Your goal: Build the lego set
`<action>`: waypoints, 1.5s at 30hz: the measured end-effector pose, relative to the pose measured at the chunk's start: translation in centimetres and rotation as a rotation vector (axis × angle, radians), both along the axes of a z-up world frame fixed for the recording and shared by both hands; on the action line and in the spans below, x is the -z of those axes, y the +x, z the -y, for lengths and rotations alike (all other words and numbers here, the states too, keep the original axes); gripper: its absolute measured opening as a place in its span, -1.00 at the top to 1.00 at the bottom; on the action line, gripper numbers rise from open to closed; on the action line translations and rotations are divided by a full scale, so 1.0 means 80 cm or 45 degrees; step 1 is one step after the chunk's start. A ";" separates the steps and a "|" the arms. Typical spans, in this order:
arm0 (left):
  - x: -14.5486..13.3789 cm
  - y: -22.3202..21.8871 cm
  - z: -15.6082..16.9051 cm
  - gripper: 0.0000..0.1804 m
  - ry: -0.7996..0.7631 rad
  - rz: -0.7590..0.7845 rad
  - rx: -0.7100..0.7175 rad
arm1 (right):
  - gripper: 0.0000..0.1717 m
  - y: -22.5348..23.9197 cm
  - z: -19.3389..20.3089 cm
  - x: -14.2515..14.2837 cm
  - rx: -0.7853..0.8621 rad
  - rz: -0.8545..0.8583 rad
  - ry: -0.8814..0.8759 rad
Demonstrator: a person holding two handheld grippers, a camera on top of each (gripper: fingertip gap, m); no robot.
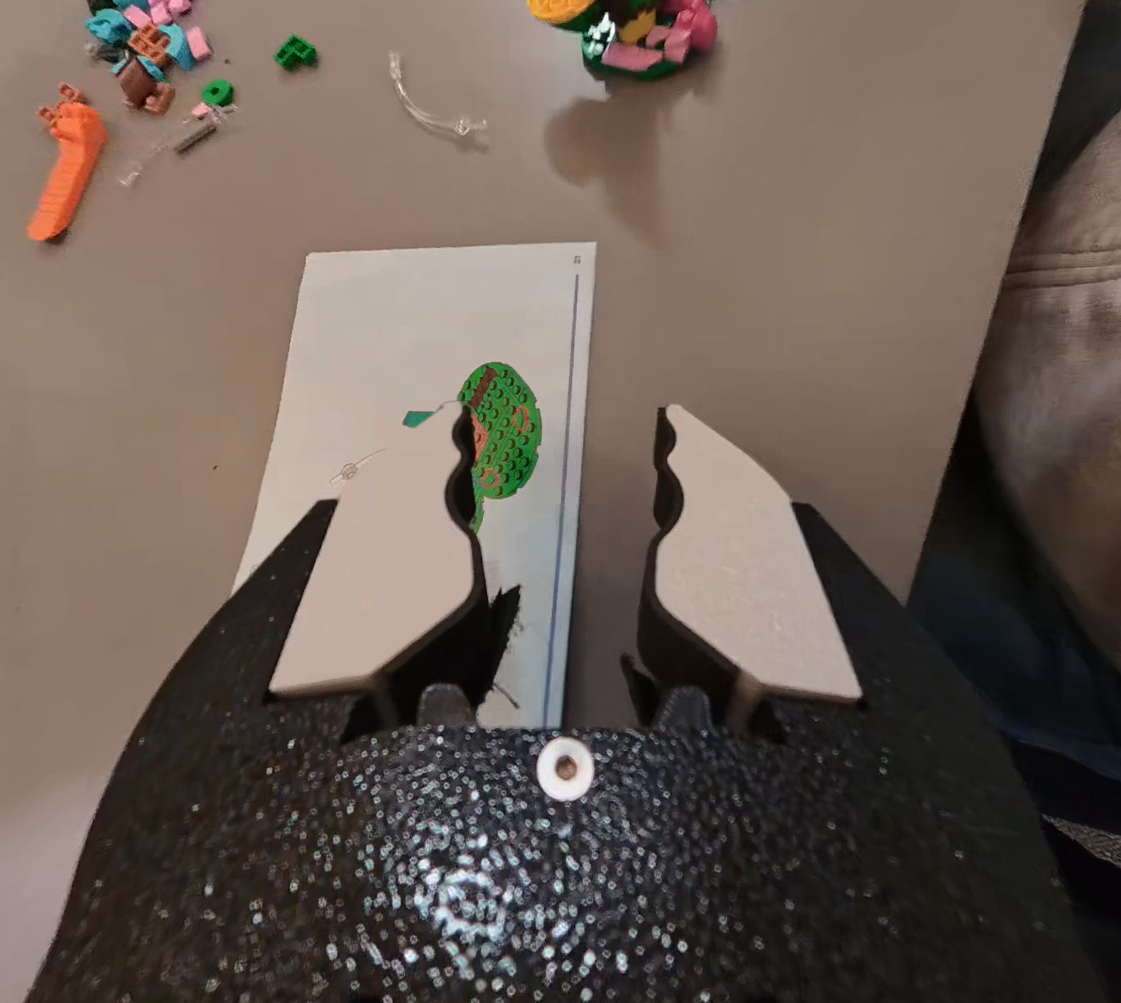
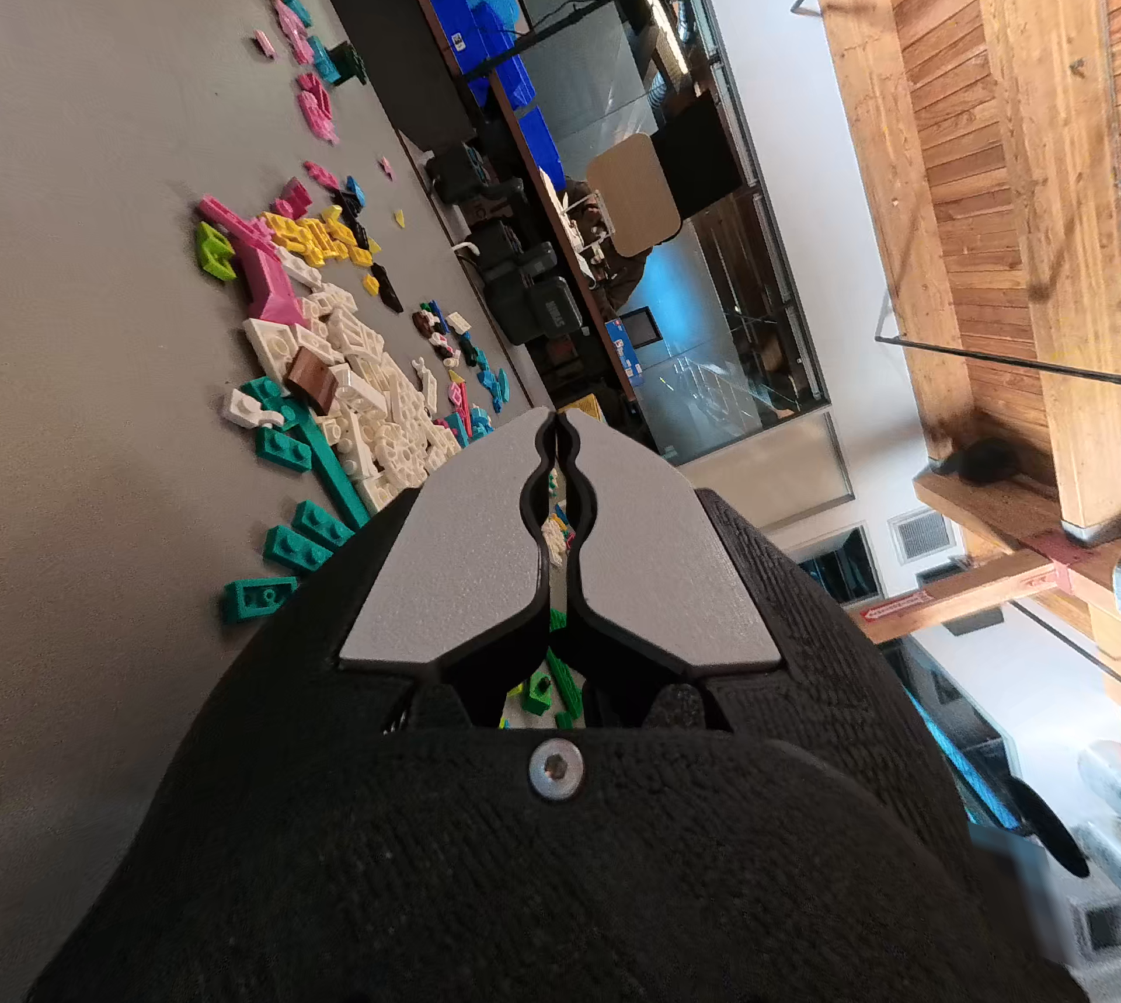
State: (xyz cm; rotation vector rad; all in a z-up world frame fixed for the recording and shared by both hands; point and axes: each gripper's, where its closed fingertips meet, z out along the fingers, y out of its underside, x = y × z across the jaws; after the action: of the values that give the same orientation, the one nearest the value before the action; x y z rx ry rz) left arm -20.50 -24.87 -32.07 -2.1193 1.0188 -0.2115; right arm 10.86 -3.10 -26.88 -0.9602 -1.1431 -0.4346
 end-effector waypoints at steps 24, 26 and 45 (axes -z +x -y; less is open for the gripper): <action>-0.008 -0.018 -0.003 0.37 0.082 0.111 -0.219 | 1.00 -0.001 0.010 -0.021 -0.039 -0.061 0.101; -0.016 0.005 -0.012 0.35 0.112 0.199 -0.194 | 1.00 -0.005 0.017 -0.026 -0.077 -0.079 0.098; 0.005 0.067 -0.162 0.60 -0.039 0.185 -0.377 | 0.82 -0.137 0.077 -0.119 -1.050 -0.314 -0.478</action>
State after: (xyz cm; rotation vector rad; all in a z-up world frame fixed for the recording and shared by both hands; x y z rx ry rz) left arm -15.11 -11.89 -32.47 -2.2160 0.6122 -0.2321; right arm -0.11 -9.28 -17.33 -0.7442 -1.2999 0.5643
